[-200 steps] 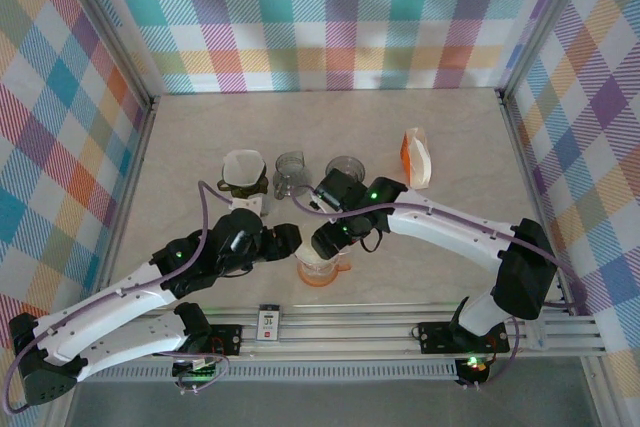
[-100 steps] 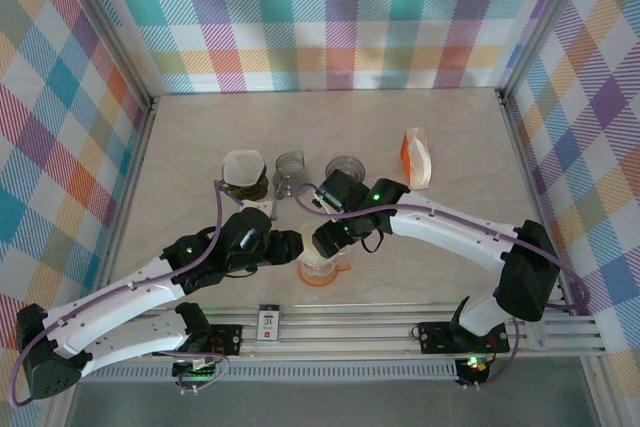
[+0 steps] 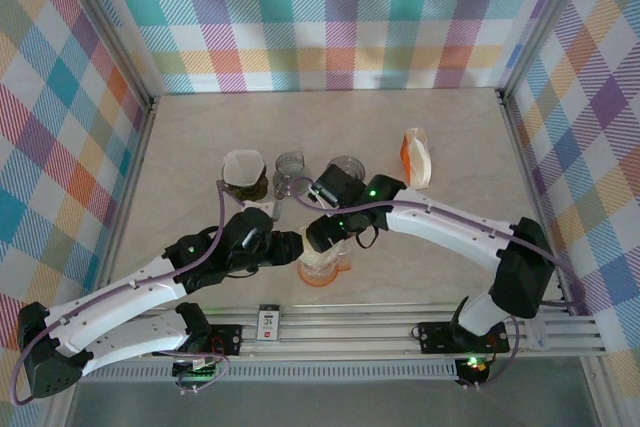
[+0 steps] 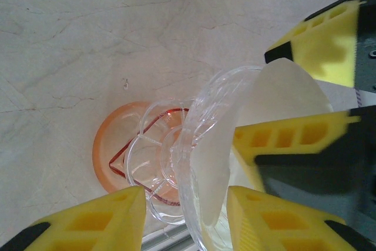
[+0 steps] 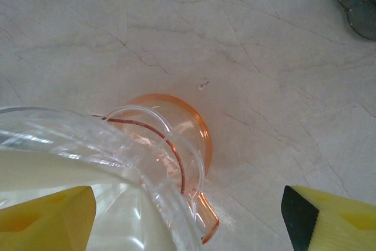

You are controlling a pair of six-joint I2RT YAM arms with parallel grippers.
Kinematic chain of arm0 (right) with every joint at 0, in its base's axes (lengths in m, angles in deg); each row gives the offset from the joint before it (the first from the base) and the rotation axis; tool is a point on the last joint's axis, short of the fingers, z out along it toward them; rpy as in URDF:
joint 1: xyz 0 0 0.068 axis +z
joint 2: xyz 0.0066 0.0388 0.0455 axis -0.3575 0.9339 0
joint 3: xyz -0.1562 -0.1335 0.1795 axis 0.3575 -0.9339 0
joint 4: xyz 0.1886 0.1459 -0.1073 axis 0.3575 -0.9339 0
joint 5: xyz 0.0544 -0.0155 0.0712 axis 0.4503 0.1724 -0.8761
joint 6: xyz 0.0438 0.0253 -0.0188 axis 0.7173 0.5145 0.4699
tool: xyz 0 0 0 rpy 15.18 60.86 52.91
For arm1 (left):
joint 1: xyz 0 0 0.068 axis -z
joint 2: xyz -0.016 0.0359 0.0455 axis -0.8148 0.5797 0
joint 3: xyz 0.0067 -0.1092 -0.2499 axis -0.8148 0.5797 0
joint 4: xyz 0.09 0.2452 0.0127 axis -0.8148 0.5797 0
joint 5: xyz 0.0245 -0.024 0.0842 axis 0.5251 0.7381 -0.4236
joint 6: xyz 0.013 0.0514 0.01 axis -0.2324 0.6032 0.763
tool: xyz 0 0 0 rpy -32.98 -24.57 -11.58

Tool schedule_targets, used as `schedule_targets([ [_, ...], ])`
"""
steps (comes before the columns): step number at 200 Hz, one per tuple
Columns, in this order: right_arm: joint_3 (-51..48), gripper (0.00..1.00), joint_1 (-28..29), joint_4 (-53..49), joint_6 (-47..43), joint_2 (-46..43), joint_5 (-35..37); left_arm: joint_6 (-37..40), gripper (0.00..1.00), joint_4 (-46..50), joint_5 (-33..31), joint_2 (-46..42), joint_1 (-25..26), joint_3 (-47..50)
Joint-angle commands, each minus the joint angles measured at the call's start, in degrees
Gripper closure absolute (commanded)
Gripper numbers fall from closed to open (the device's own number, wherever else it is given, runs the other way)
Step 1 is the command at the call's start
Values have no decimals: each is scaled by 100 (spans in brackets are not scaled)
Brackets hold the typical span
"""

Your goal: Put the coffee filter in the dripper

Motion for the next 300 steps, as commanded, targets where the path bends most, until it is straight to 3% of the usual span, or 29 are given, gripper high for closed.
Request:
schedule_targets([
  [1,-18,16,3,61,40,175,47,59,59,114,-36,-16,42,-28],
  [179,-335,15,64,317,48,321,124,-56,61,149,-108,37,42,-29],
  [223,-506,15,66,415,117,444,249,-200,52,131,-335,-298,35,62],
  [250,-528,15,68,406,133,470,291,-240,42,53,-409,-412,24,133],
  [300,-459,15,70,404,152,379,247,-253,41,119,-378,-147,7,90],
])
